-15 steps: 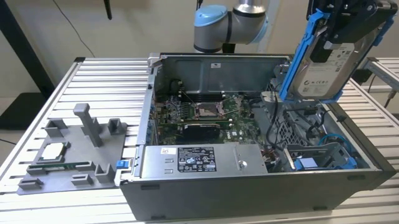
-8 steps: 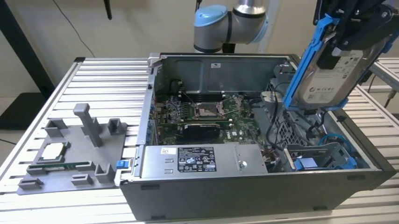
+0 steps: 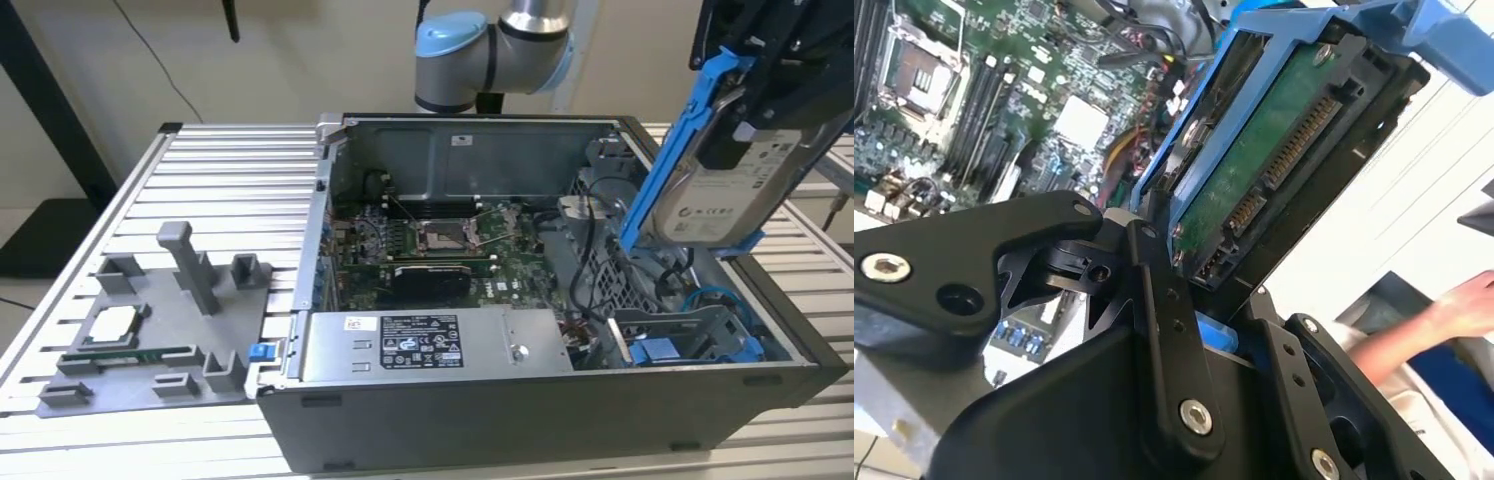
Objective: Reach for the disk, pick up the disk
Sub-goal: 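Pick up the disk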
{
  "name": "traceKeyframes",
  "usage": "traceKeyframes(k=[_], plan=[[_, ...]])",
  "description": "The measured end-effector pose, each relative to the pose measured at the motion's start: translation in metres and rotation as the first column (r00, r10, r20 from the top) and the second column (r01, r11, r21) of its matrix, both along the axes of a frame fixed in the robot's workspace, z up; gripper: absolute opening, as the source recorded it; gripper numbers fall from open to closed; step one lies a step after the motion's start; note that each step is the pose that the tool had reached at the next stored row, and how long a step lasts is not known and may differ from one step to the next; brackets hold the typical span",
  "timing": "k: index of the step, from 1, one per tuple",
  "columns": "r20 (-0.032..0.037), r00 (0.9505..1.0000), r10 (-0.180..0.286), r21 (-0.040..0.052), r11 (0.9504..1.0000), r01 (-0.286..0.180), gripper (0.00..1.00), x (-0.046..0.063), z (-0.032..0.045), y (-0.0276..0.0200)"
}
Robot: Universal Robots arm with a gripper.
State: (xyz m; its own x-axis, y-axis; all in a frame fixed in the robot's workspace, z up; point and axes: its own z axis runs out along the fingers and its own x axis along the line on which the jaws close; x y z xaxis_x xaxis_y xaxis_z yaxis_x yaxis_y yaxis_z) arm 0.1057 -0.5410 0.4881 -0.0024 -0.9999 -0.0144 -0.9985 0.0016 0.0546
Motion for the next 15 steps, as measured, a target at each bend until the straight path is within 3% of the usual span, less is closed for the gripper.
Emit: traceKeyframes(k=[12,15], plan=[[-0.0006,1.0000,0.000,0.0009,1.0000,0.000,0.00,0.011,-0.0095,-0.0319],[-0.0006,1.0000,0.000,0.0014,1.0000,0.000,0.00,0.012,-0.0119,-0.0370]])
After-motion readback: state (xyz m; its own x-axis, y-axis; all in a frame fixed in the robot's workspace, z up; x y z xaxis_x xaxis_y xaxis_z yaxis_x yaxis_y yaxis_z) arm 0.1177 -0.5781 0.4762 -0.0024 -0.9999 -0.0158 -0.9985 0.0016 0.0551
